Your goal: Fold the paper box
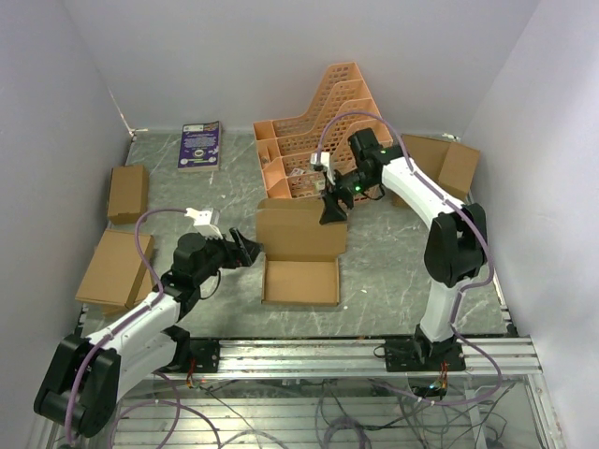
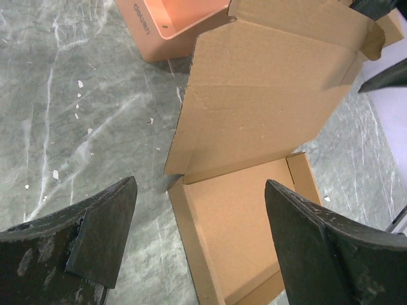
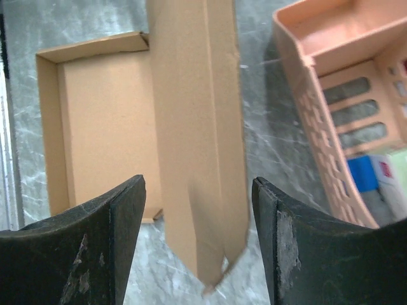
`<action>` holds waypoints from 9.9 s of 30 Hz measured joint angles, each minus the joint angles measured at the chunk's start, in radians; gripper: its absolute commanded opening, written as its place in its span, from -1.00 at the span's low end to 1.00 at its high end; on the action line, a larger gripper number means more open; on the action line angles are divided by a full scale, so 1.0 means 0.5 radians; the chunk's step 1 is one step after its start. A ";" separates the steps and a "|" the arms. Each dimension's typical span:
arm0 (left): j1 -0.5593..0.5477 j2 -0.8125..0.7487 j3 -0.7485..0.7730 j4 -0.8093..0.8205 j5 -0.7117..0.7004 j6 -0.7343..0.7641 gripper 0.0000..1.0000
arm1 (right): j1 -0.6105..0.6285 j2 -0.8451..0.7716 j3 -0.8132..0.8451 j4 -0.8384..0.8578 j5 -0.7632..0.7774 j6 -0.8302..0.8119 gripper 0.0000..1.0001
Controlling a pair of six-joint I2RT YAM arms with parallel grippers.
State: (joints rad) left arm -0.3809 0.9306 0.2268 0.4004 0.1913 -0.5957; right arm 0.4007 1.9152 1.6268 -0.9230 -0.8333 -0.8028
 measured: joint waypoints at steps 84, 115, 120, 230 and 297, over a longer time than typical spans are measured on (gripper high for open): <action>0.587 0.694 -0.217 1.772 0.973 0.294 -0.86 | -0.288 0.208 -0.394 0.093 0.285 -2.495 -0.03; 0.589 1.211 -0.211 2.159 1.025 0.232 -0.86 | -0.217 -0.414 -0.558 0.349 -0.052 -0.694 -1.00; 0.570 1.289 -0.178 2.161 1.023 0.218 -0.86 | -0.117 -0.511 -0.931 0.925 -0.204 0.470 -1.00; 0.335 1.279 -0.175 2.180 0.778 0.343 -0.86 | 0.787 -0.422 -1.485 1.745 0.878 1.474 -0.23; 0.335 1.293 -0.166 2.181 0.781 0.336 -0.86 | 0.446 -0.346 -1.492 1.596 0.427 1.904 -0.20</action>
State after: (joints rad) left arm -0.2134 1.5772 0.1436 1.4910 0.5819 -0.4278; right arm 0.6235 1.7420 0.8810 -0.1249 -0.6197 0.1493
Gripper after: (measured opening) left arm 0.071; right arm 0.381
